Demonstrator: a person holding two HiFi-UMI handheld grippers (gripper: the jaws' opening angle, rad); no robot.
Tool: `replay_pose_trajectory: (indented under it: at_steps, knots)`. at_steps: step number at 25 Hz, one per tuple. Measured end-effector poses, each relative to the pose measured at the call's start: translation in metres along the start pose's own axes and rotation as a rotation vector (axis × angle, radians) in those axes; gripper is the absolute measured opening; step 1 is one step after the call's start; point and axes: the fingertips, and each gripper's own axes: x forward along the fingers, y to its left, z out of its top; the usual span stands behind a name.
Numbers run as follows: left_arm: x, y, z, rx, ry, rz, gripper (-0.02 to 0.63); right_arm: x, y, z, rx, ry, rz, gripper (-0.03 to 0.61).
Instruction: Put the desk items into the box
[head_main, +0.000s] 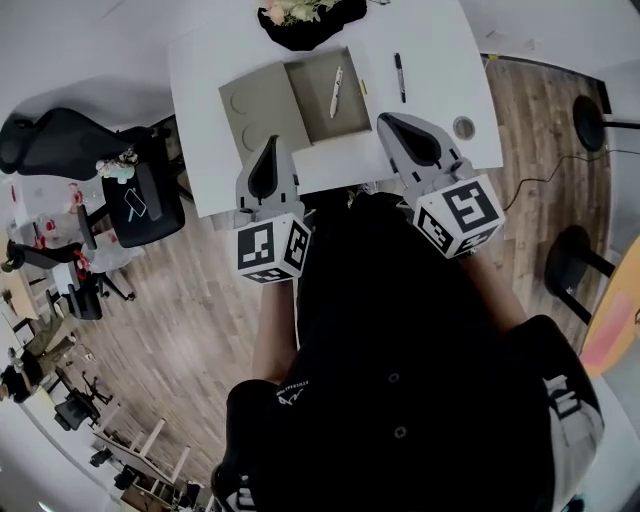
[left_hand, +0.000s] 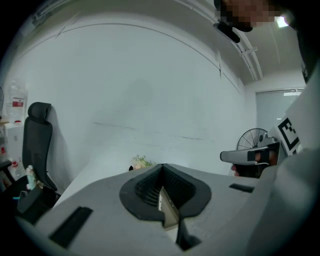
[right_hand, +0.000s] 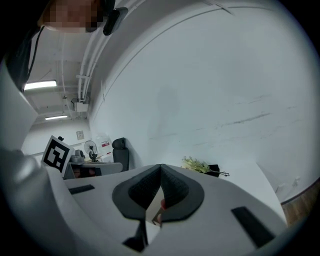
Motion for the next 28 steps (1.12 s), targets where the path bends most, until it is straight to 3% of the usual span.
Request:
replay_pose_trajectory:
  at_steps: [12, 28]
  knots:
    - [-0.051, -0.004, 0.041, 0.094, -0.188, -0.028, 0.008, 0.006, 0.029, 0.024, -0.080, -0.066, 0.030, -0.002]
    - [-0.036, -0.013, 0.052, 0.130, -0.183, -0.100, 0.008, 0.003, 0.027, 0.030, -0.081, -0.091, -0.019, -0.002]
